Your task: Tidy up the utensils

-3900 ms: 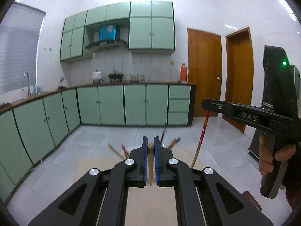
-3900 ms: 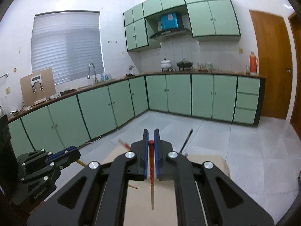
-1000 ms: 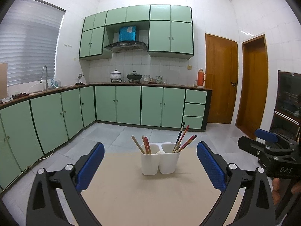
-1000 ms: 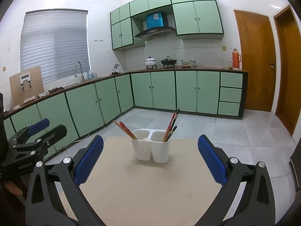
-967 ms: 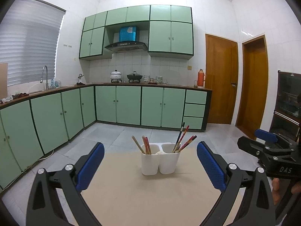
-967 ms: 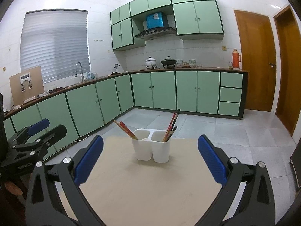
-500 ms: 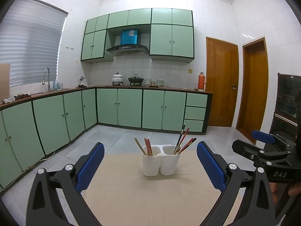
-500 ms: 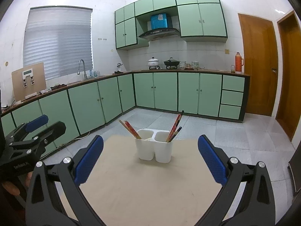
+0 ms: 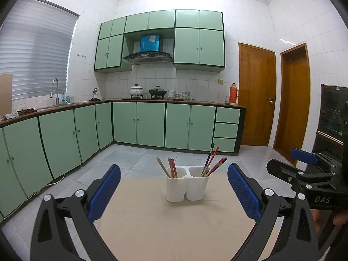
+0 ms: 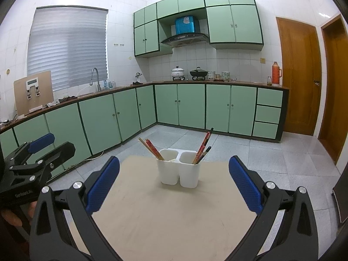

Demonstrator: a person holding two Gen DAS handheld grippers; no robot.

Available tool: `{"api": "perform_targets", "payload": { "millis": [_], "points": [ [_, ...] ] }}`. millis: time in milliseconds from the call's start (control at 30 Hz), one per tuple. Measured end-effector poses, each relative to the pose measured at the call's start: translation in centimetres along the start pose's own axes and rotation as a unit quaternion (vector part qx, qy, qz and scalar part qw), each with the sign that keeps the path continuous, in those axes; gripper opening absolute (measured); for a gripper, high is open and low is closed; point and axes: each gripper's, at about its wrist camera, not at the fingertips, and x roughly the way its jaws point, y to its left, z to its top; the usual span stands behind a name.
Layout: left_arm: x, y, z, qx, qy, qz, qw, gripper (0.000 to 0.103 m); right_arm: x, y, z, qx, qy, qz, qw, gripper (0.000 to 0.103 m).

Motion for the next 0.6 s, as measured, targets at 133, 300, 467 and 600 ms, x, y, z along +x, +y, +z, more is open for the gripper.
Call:
{"api": "perform_targets", "payload": {
  "millis": [133, 300, 467, 600],
  "points": [
    [-0.10, -0.01, -0.12, 0.001, 0.000, 0.000, 1.0000, 0.097, 0.03, 0.03, -0.02, 0.001, 0.000, 0.000, 1.000, 0.097],
    [-0.20, 0.04, -0.19, 0.001, 0.000, 0.000, 1.0000, 0.097, 0.04, 0.02, -0.04, 0.000, 0.000, 0.000, 1.000, 0.097],
    [-0.43, 0.06, -0.38, 0.002, -0.001, 0.001, 1.0000, 0.097, 0.04, -0.01, -0.08, 0.000, 0.000, 0.000, 1.000, 0.097],
    [-0.38, 0.11, -0.34, 0.001, 0.000, 0.000, 1.0000, 0.097, 0.04, 0.04, -0.07, 0.000, 0.000, 0.000, 1.000, 0.097]
  ]
}}
